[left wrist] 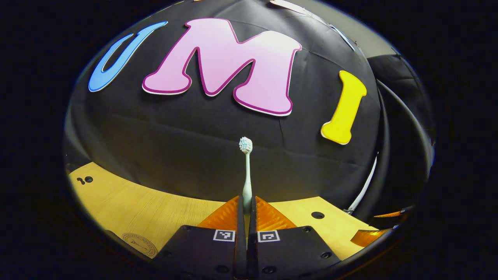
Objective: Put the toothbrush and toothpaste on the desktop into the cup, then pick up the cup and place it on the coaster on the desktop.
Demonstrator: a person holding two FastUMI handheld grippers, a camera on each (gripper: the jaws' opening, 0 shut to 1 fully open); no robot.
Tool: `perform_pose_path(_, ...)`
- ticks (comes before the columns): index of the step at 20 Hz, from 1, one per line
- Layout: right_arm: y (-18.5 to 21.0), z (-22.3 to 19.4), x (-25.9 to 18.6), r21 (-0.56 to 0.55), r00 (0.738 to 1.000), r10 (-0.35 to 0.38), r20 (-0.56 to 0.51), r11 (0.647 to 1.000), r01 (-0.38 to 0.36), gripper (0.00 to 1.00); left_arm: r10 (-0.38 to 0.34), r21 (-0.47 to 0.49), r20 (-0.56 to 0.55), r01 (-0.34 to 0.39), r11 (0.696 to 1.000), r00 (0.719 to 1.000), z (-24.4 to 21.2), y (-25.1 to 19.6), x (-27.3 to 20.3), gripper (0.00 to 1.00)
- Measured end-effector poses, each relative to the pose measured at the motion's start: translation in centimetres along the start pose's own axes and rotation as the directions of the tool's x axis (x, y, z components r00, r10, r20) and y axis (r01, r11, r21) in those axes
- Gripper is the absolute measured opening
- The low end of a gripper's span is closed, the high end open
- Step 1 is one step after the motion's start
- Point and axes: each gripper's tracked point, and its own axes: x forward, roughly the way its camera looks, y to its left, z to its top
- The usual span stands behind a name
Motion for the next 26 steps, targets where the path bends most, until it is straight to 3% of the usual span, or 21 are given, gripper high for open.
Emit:
perform_pose_path(4, -0.3, -0.1, -0.1, 0.001, 1.0, -0.006, -0.005, 1.0, 0.006, 0.98, 0.002, 0.056, 0.002, -0.002, 0.998, 1.0, -1.2, -0.1, -0.5, 0.13)
perform_pose_path(8, 0.3, -0.1, -0.4, -0.007, 1.0, 0.005, -0.011, 1.0, -0.005, 0.98, 0.05, 0.088, -0.029, -0.047, 0.995, 0.998, -2.3, 1.0, -1.6, 0.54)
perform_pose_path(9, 0.6, 0.0, -0.5, -0.012, 1.0, 0.01, -0.009, 1.0, -0.01, 0.98, 0.052, 0.105, -0.017, -0.05, 0.993, 0.998, -1.7, 1.0, -2.3, 0.84)
perform_pose_path(12, 1.9, 0.7, -0.9, -0.011, 0.999, 0.037, -0.014, 0.999, -0.037, 0.98, 0.05, 0.101, -0.018, -0.048, 0.994, 0.999, -0.8, 1.4, -5.1, 0.98)
perform_pose_path(17, 5.5, 3.8, -0.9, -0.006, 0.994, 0.109, -0.012, 0.994, -0.109, 0.97, 0.104, 0.088, -0.035, -0.101, 0.991, 0.994, 0.4, 3.6, -13.0, 1.0)
perform_pose_path(22, 10.0, 5.5, 0.4, -0.099, 0.984, 0.17, -0.052, 0.98, -0.174, 0.97, 0.164, 0.033, -0.112, -0.161, 0.986, 0.98, -0.9, 6.0, -21.8, 0.99)
perform_pose_path(26, 13.1, 4.4, 1.4, -0.079, 0.971, 0.203, -0.125, 0.974, -0.213, 0.98, 0.226, 0.011, -0.18, -0.228, 0.974, 0.957, -2.9, 8.4, -27.3, 0.97)
